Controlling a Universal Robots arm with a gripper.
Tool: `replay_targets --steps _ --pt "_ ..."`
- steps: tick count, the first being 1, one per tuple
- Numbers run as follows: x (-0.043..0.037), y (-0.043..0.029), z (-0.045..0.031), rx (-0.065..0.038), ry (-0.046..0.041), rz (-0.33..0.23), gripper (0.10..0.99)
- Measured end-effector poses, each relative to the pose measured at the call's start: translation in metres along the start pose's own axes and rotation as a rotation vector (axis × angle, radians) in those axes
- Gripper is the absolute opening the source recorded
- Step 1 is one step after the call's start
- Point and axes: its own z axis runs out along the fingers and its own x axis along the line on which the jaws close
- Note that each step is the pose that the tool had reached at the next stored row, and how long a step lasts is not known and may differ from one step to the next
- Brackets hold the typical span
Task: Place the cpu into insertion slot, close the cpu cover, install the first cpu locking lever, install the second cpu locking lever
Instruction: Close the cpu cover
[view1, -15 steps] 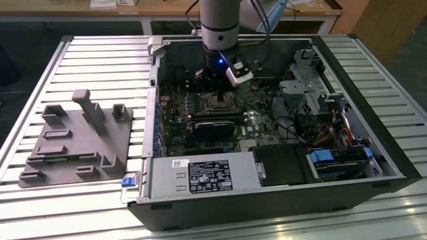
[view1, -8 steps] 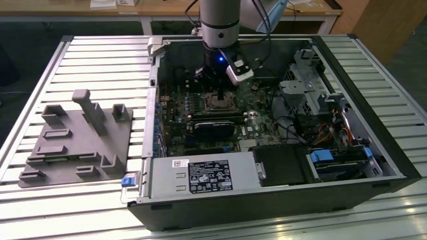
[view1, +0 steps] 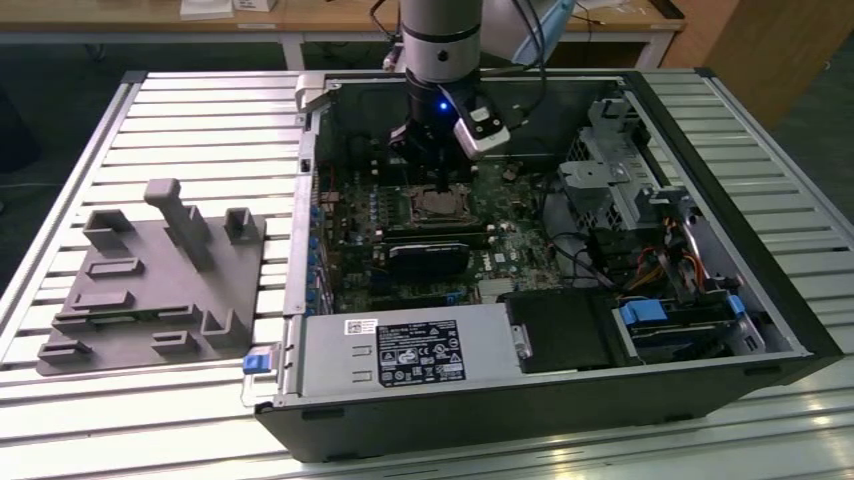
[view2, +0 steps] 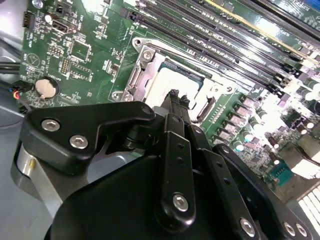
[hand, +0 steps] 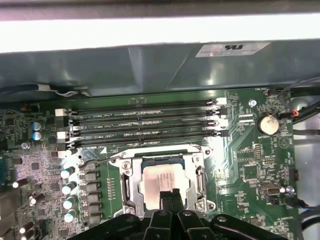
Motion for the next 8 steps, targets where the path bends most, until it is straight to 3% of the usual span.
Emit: replay_targets --steps 5,8 --pt "-0.0007 0.0002 -0.0081 0.0 -0.0013 0.001 0.106" --pt "-0.0008 0.0002 -0.0091 0.0 -0.0013 0.002 0.106"
